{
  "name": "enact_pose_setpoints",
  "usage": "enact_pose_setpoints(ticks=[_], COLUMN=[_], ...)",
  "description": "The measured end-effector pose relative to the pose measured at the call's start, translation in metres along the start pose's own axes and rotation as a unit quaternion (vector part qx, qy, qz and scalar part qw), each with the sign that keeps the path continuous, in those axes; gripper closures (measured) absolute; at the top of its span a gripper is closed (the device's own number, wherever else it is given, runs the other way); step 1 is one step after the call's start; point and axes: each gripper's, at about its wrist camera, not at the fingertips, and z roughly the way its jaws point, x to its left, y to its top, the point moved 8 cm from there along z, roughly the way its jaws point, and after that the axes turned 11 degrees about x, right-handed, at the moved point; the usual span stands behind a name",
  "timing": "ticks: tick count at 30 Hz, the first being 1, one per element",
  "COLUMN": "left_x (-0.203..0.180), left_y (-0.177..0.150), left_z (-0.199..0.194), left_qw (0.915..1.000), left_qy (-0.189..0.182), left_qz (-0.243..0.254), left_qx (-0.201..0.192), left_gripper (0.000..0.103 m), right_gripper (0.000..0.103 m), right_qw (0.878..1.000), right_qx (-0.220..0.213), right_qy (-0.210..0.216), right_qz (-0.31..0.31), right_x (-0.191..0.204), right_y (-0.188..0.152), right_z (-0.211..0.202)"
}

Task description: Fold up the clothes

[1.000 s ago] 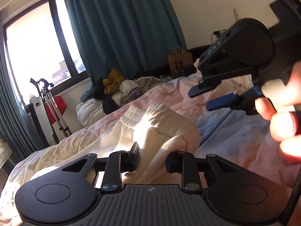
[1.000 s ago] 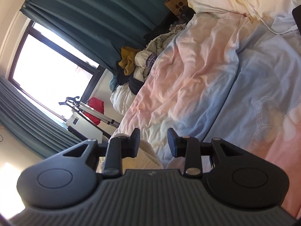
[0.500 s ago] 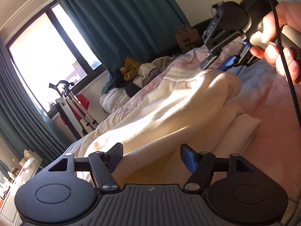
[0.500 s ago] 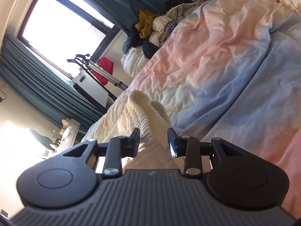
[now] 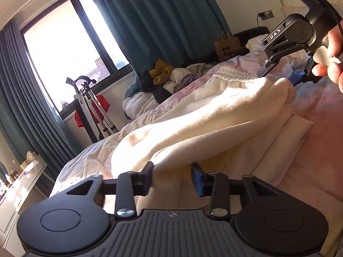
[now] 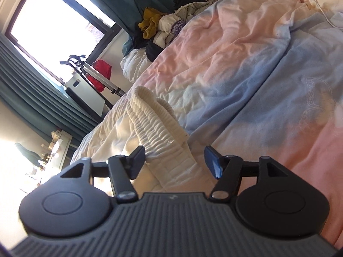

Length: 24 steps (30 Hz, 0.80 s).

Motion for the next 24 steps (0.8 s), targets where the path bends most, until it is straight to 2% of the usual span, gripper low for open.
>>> enact_pose_setpoints(ticks=[6,8,9,11,14,17,19,21,24], left_x=[0.003,0.005,0.005,0.004,0.002,0.005,0.008,0.009,0.011], left_y=[-0.004,-0.006,-0.009,-0.013,-0.017,-0.019,-0.019,-0.018,-0.015], left_z=[-0.009,-0.016,-0.019,-0.025,-0.028,-0.027,-0.027,-0.030,-0.035], left_qw=[1.0000,0.9999,0.9999,0.9999,0.9995,0.9995,0.9996,0.9995,0.9991], left_qy=[-0.002,-0.005,-0.006,-0.009,-0.009,-0.017,-0.025,-0.032,-0.042], left_qz=[0.005,0.003,0.005,0.010,0.031,0.025,0.013,0.003,-0.009], left_qx=[-0.007,-0.010,-0.010,-0.009,-0.005,0.001,0.004,0.004,0.003], left_gripper=[0.092,0.094,0.095,0.096,0.097,0.098,0.098,0.098,0.099], right_gripper=[0.036,0.036,0.033,0.031,0.031,0.033,0.053,0.064,0.070], right_qw=[0.997,0.992,0.989,0.979,0.975,0.978,0.982,0.984,0.985], right_qx=[-0.015,-0.009,-0.005,0.017,0.036,0.024,0.008,-0.008,-0.034], right_qy=[0.007,0.033,0.049,0.080,0.096,0.107,0.105,0.108,0.130], right_qz=[0.079,0.119,0.140,0.188,0.198,0.179,0.160,0.139,0.106], right_x=[-0.019,-0.025,-0.028,-0.034,-0.032,-0.024,-0.020,-0.015,-0.004], right_y=[-0.012,-0.017,-0.019,-0.027,-0.033,-0.032,-0.029,-0.024,-0.016], right_z=[-0.015,-0.014,-0.014,-0.006,0.004,0.005,0.000,-0.006,-0.019])
